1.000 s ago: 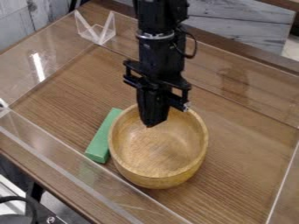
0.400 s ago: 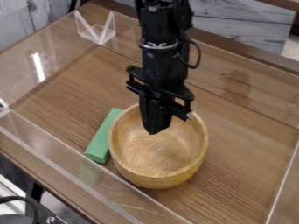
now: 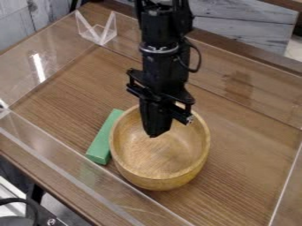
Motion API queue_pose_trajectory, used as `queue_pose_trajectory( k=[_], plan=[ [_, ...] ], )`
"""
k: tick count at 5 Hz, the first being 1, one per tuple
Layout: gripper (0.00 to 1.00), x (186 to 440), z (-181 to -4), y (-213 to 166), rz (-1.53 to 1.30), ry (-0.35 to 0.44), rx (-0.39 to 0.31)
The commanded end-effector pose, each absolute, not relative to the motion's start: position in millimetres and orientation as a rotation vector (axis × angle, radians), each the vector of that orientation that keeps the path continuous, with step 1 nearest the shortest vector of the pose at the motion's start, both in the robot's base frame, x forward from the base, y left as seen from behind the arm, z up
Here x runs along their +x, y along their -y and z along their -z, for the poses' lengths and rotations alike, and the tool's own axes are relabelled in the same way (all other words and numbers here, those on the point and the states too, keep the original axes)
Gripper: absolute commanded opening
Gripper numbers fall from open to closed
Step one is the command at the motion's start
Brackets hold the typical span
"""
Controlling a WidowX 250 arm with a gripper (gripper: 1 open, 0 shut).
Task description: Put the green block in the brown bowl
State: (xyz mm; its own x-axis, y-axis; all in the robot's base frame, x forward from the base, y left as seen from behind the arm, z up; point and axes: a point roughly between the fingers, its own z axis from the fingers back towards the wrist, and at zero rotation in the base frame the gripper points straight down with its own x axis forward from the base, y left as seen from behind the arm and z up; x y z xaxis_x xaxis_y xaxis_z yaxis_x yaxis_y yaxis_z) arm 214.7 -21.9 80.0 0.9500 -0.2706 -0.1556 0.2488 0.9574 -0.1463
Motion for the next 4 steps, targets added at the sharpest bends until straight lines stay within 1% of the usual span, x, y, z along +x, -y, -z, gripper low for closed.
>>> queue_pose_trajectory(
  k=[1, 2, 3, 4],
  plan=[
    [1.0, 218.9, -90.7, 19.9, 0.277, -0.112, -0.112],
    [1.0, 220.4, -94.8, 17.7, 0.283, -0.101, -0.109],
    [0.0, 220.2, -92.8, 17.0, 0.281, -0.088, -0.106],
    [1.0, 218.8, -93.7, 6.2, 0.274, -0.08, -0.099]
  ],
)
